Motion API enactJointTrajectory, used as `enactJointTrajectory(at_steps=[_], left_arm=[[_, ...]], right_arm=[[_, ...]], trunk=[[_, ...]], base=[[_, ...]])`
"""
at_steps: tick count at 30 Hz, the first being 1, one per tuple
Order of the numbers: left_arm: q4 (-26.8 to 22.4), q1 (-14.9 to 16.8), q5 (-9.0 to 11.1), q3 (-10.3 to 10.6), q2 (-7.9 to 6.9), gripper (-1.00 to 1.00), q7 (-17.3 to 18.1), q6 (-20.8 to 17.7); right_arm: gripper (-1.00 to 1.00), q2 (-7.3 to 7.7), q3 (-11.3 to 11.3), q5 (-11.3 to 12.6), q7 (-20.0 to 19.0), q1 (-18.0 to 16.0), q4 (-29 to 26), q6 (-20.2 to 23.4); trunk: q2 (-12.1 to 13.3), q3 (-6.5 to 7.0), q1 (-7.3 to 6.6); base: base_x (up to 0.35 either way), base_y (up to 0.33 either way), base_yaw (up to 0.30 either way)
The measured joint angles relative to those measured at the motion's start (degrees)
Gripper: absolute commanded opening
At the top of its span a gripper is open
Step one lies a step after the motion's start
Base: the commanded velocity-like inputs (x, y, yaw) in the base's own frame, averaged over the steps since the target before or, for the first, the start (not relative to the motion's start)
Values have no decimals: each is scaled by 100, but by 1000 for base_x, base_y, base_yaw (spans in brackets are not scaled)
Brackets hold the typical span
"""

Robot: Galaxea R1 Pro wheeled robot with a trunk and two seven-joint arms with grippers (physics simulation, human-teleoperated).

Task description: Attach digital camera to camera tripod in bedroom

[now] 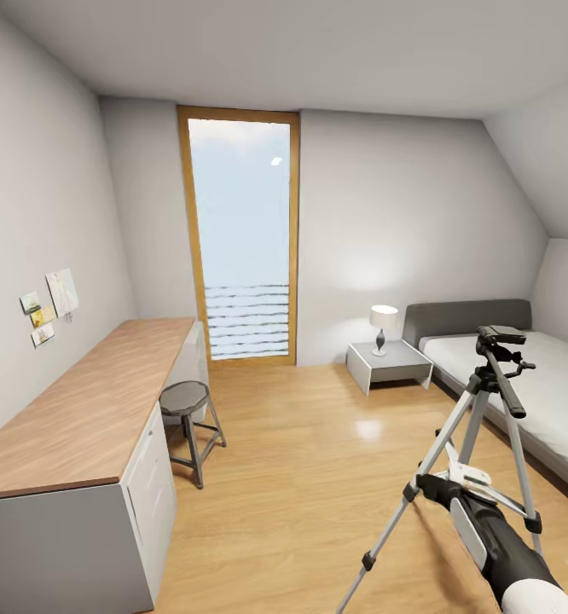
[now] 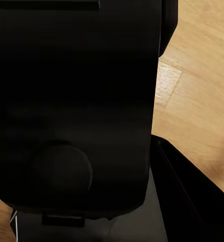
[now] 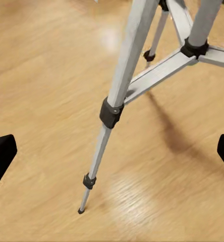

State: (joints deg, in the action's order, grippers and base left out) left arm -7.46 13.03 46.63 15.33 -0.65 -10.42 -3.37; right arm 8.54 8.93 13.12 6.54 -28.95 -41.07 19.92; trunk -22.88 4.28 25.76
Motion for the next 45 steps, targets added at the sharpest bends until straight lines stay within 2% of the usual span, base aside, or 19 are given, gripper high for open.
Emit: enactJointTrajectory(at_steps=[4,9,13,19,21,24,27,33,38,45], left_arm=[[0,0,-7,-1,-1,-100,0,-1],[-1,0,-15,9,-2,-100,0,-3],[-1,0,-16,10,-2,-100,0,-2],[-5,0,-20,9,-5,-100,0,2],[-31,-2,-52,79,21,-100,9,-2],[-30,-3,-97,73,15,-100,9,3],[-31,-7,-64,55,0,-100,9,13],[-32,-9,-46,45,-9,-100,9,21],[-32,-9,-44,44,-14,-100,9,25],[-31,-8,-44,43,-18,-100,10,28]], right_arm=[[100,-34,118,12,-19,-22,-658,59],[100,-40,148,-26,-26,-29,-959,87],[100,-33,151,-117,-29,-30,-993,97],[100,-29,151,-460,-111,-30,-786,85],[100,-94,87,-403,-175,-31,-721,20],[100,-184,-10,-414,-239,-31,-625,-78],[100,-138,1,-447,-215,-30,-528,-174],[100,-116,187,-526,-174,-31,-634,20],[100,-90,214,-545,-131,-31,-674,175],[100,-71,221,-531,-115,-30,-682,-26]], trunk=[[0,-1,0],[0,-1,0],[0,-1,0],[1,-1,0],[1,-1,0],[0,-1,0],[0,-1,0],[0,-1,0],[0,-1,0],[0,-1,0]], base=[[0,0,0],[0,0,0],[0,0,0],[10,0,0],[45,0,0],[37,0,0],[16,0,0],[5,0,0],[1,0,-27],[0,0,-190]])
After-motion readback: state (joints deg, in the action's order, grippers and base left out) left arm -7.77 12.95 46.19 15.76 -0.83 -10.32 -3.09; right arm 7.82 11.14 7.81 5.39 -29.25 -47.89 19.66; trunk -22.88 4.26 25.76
